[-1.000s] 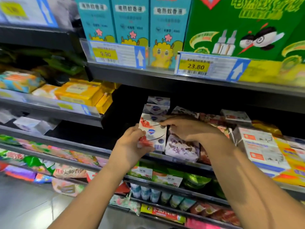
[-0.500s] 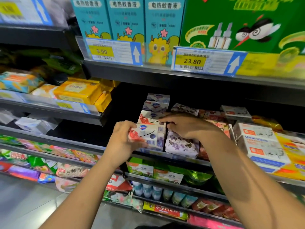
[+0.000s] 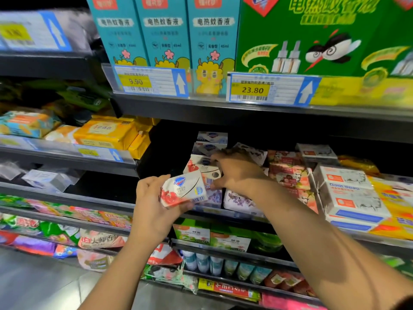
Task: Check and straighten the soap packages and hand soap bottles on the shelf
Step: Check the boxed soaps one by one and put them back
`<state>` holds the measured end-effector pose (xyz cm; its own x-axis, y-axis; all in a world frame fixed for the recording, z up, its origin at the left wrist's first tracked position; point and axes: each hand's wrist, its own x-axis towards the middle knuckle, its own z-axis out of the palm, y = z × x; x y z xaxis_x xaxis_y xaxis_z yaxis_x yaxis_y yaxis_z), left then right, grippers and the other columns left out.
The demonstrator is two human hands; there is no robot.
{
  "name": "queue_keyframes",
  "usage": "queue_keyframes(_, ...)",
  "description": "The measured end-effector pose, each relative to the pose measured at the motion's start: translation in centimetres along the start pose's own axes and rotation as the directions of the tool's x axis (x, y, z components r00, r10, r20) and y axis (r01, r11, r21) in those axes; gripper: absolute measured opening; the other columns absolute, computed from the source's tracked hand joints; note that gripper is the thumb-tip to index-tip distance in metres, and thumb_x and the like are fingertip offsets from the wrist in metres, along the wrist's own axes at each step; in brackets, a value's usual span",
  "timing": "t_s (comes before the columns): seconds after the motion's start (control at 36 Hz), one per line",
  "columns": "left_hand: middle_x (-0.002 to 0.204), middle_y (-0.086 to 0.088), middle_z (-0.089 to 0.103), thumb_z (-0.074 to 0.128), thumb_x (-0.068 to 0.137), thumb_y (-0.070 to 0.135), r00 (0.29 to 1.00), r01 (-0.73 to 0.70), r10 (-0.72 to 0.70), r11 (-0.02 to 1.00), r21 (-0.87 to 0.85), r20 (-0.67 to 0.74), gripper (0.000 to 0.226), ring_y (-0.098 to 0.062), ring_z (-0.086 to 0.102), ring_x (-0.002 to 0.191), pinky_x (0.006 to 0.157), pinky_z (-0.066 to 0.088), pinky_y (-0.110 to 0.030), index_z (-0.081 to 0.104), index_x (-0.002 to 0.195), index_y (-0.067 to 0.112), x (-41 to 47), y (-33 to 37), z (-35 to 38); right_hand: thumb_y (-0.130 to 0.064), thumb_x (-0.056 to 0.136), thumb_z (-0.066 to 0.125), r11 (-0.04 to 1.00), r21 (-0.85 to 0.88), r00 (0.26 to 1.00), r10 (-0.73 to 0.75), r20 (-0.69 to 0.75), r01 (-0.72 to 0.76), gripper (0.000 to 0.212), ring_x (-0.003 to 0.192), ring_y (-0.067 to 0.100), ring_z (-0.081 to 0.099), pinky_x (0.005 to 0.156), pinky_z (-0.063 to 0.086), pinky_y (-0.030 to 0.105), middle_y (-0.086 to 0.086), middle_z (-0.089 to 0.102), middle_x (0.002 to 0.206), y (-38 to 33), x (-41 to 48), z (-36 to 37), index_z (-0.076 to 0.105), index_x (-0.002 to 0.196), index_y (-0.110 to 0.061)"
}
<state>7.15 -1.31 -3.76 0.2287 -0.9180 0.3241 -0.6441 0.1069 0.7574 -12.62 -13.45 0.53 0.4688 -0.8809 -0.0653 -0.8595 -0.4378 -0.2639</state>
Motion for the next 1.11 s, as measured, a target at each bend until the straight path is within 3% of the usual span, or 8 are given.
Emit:
queue_keyframes(0.08,0.115,0.004,0.051,0.081,0.059,0.069,0.999,-0.039,0.039,0.999,-0.005,-0.014,0.072,-0.012,0.045,0.114,0.090,0.040,-0.014,0.060,0.111,0.025,-0.4,-0.9,-0.5,-0.059,0.069,0.080,1.000,-0.002,0.999,0.023,0.037,-0.023,0.083,0.127,0.028,0.046,0.099,0.046,0.042,0.003,0.047,0.139,-0.3,0.1,0.4,0.047,0.137,-0.027)
queue_keyframes(0.36,0.115,0.019,0.049,0.073,0.060,0.064,0.993,-0.071,0.062,0.993,-0.089,-0.100,0.060,-0.001,0.052,0.108,0.082,0.044,-0.023,0.042,0.112,0.061,-1.2,0.9,-1.7,-0.049,0.082,0.074,0.993,0.119,0.995,-0.010,-0.096,0.022,0.061,0.118,0.027,0.057,0.090,0.050,0.034,0.003,0.060,0.131,-0.7,-0.9,-1.3,0.049,0.133,-0.028)
queue_keyframes(0.47,0.115,0.011,0.055,0.077,0.060,0.059,0.997,-0.054,0.046,0.986,-0.155,-0.056,0.061,0.000,0.056,0.102,0.079,0.047,-0.021,0.046,0.112,0.053,-0.5,2.9,-1.1,-0.047,0.087,0.070,0.986,0.159,0.982,0.069,-0.174,-0.041,0.062,0.118,0.026,0.059,0.096,0.050,0.034,0.005,0.060,0.136,0.5,-3.5,-5.5,0.049,0.141,-0.027)
queue_keyframes(0.75,0.086,0.017,0.065,0.089,0.065,0.027,0.980,-0.015,0.074,0.954,-0.299,0.186,0.042,0.014,0.062,0.071,0.061,0.048,-0.010,0.059,0.095,0.030,4.3,14.4,8.1,-0.038,0.096,0.062,0.886,0.234,0.878,0.445,-0.177,-0.401,0.024,0.097,0.019,0.059,0.076,0.044,0.022,-0.001,0.062,0.105,14.2,-14.2,-11.1,0.066,0.106,-0.017)
queue_keyframes(0.89,0.062,0.013,0.067,0.087,0.059,0.055,0.875,0.045,0.087,0.965,-0.260,0.476,0.035,-0.012,0.071,0.080,0.068,0.049,-0.019,0.070,0.067,0.026,6.4,20.1,16.4,-0.051,0.088,0.068,0.799,0.210,0.758,0.601,-0.255,-0.563,0.045,0.098,0.031,0.064,0.078,0.048,0.032,0.017,0.070,0.104,22.4,-21.6,-12.1,0.070,0.105,-0.009)
queue_keyframes(0.97,0.088,0.005,0.067,0.081,0.079,0.034,0.835,0.007,0.135,0.967,-0.255,0.534,0.020,-0.013,0.062,0.089,0.076,0.040,-0.016,0.071,0.093,0.022,7.0,24.3,21.7,-0.065,0.081,0.063,0.771,0.122,0.747,0.637,-0.191,-0.625,0.060,0.084,0.035,0.064,0.069,0.050,0.041,0.019,0.068,0.085,26.9,-25.5,-11.7,0.068,0.094,-0.007)
queue_keyframes(1.03,0.087,0.006,0.063,0.078,0.083,0.026,0.734,0.077,0.129,0.960,-0.270,0.667,0.024,-0.013,0.061,0.090,0.066,0.039,-0.009,0.064,0.101,0.019,7.5,27.1,25.3,-0.068,0.076,0.064,0.781,0.145,0.758,0.624,-0.190,-0.607,0.062,0.094,0.034,0.063,0.079,0.051,0.044,0.012,0.067,0.097,29.0,-27.9,-11.4,0.066,0.103,-0.013)
queue_keyframes(1.11,0.065,0.010,0.064,0.069,0.091,0.021,0.565,0.094,0.120,0.974,-0.208,0.816,0.016,-0.002,0.062,0.065,0.061,0.045,-0.013,0.060,0.079,0.018,8.2,29.9,31.0,-0.044,0.081,0.078,0.801,0.115,0.794,0.598,-0.111,-0.587,0.061,0.108,0.036,0.057,0.092,0.046,0.044,0.018,0.063,0.116,31.1,-30.8,-10.8,0.061,0.123,-0.002)
